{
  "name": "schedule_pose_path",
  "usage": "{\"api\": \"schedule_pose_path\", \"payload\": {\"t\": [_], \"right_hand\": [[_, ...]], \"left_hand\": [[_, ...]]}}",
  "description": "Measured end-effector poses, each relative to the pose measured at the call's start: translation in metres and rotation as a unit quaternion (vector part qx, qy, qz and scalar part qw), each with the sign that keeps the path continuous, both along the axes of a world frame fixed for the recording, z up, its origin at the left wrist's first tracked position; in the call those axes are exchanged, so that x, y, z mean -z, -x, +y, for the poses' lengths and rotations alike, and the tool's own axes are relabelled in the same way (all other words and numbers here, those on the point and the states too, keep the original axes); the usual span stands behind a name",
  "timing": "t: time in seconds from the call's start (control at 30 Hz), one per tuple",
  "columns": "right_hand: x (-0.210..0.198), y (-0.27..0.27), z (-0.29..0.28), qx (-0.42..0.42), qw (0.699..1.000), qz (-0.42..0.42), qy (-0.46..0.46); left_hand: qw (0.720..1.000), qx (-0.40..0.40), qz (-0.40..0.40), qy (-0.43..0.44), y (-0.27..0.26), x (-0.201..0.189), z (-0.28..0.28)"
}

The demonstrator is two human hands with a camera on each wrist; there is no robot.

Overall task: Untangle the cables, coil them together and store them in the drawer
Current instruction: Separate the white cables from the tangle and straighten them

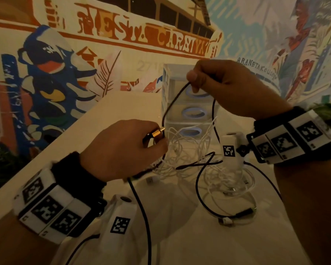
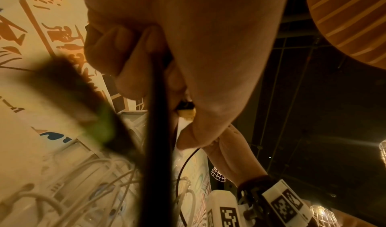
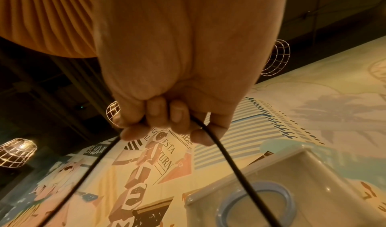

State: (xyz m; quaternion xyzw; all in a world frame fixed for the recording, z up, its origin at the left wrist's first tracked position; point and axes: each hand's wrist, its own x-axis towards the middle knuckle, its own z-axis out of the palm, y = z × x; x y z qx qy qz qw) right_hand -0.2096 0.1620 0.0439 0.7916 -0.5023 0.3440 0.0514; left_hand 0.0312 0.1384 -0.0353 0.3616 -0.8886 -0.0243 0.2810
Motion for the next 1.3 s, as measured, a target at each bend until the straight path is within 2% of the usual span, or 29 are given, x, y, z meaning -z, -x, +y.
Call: {"api": "schedule_pose_path", "payload": {"t": [0.2, 0.33, 0.47, 0.57, 0.63, 0.73, 0.83, 0.93, 1.03, 1.13, 1.2, 1.3], "right_hand": [[-0.006, 0.011, -0.003, 0.043, 0.994, -0.053, 0.080], [-0.007, 0.012, -0.002, 0.057, 0.992, -0.072, 0.090], [-0.006, 0.005, 0.002, 0.028, 0.998, -0.048, 0.032], [-0.005, -0.004, 0.006, -0.008, 1.000, 0.001, -0.030], [-0.003, -0.012, 0.008, -0.031, 0.998, 0.026, -0.048], [0.000, -0.023, 0.006, -0.054, 0.996, 0.056, -0.044], [0.000, -0.026, 0.005, -0.070, 0.995, 0.063, -0.047], [-0.006, -0.018, 0.009, -0.069, 0.995, 0.056, -0.039], [-0.018, 0.002, 0.019, -0.007, 0.999, 0.028, -0.040], [-0.021, 0.028, 0.020, 0.095, 0.991, 0.058, -0.069], [-0.015, 0.038, 0.016, 0.144, 0.975, 0.097, -0.137], [0.000, 0.038, 0.005, 0.170, 0.940, 0.146, -0.257]], "left_hand": [[0.999, 0.013, -0.046, -0.014, -0.001, 0.003, -0.001], [0.999, 0.002, -0.052, 0.000, -0.002, 0.003, -0.002], [0.998, 0.011, 0.042, -0.038, -0.002, -0.001, -0.003], [0.981, 0.031, 0.176, -0.072, 0.001, -0.004, -0.002], [0.970, 0.045, 0.224, -0.084, 0.003, -0.006, 0.001], [0.977, 0.063, 0.191, -0.071, 0.004, -0.008, 0.008], [0.988, 0.045, 0.138, -0.051, 0.004, -0.009, 0.009], [0.986, 0.015, 0.155, -0.053, 0.002, -0.008, 0.006], [0.978, -0.010, 0.195, -0.068, 0.001, -0.007, 0.004], [0.975, -0.029, 0.208, -0.072, 0.000, -0.008, 0.002], [0.974, -0.034, 0.210, -0.073, 0.001, -0.008, 0.002], [0.974, -0.041, 0.211, -0.078, 0.002, -0.008, 0.003]]}}
